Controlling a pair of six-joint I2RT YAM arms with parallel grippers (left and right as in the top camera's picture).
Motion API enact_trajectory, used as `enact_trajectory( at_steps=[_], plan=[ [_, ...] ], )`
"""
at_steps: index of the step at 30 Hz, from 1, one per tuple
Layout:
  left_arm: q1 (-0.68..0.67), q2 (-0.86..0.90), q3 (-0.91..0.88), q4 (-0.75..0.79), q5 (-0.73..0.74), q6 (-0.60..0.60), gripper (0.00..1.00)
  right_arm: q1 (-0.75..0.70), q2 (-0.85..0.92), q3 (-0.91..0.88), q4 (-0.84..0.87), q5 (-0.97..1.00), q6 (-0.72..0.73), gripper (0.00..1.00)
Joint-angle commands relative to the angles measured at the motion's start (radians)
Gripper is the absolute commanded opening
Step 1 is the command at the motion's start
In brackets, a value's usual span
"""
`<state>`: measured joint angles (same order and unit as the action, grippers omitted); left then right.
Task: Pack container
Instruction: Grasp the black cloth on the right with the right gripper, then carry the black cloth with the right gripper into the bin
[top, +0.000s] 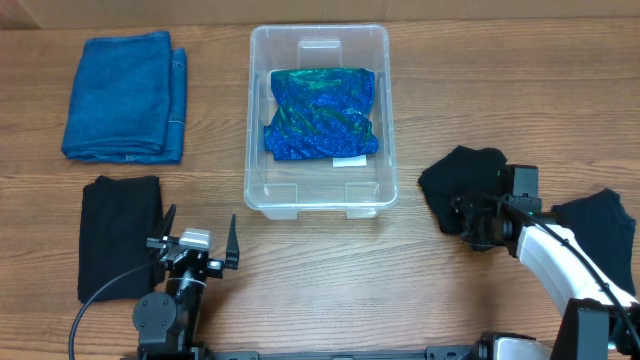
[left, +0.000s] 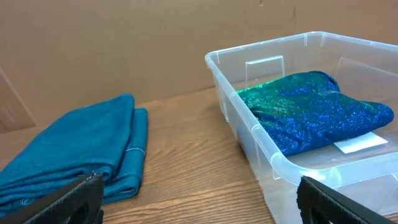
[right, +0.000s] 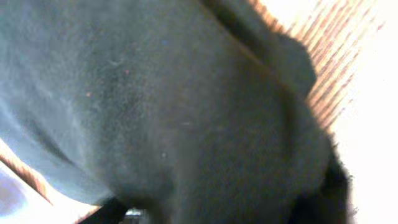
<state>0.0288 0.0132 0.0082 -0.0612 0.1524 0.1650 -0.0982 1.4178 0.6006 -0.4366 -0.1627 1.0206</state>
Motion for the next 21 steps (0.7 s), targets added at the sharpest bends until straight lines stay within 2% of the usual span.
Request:
enact_trajectory(
  at_steps=[1, 2, 4, 6, 13, 18, 21],
  plan=[
    [0.005, -0.009, -0.003, -0.002, -0.003, 0.014, 1.00, -0.004, 0.006, -0.006, 0.006, 0.031, 0.002, 0.28],
    [0.005, -0.009, -0.003, -0.002, -0.003, 0.014, 1.00, -0.004, 0.006, -0.006, 0.010, 0.031, 0.002, 0.25],
    [0.005, -0.009, -0.003, -0.002, -0.004, 0.014, 1.00, -0.004, 0.003, 0.016, 0.012, 0.030, 0.000, 0.12],
    [0.005, -0.009, -0.003, -0.002, -0.003, 0.014, 1.00, -0.004, -0.030, 0.094, -0.007, -0.004, -0.064, 0.05],
    [0.005, -0.009, -0.003, -0.002, -0.003, 0.014, 1.00, -0.004, -0.129, 0.423, -0.165, -0.330, -0.353, 0.04],
    [0.005, -0.009, -0.003, -0.002, -0.003, 0.014, 1.00, -0.003, -0.133, 0.674, -0.343, -0.489, -0.458, 0.04],
    [0.005, -0.009, -0.003, -0.002, -0.003, 0.014, 1.00, 0.004, -0.135, 0.760, -0.393, -0.596, -0.487, 0.04]
  ],
)
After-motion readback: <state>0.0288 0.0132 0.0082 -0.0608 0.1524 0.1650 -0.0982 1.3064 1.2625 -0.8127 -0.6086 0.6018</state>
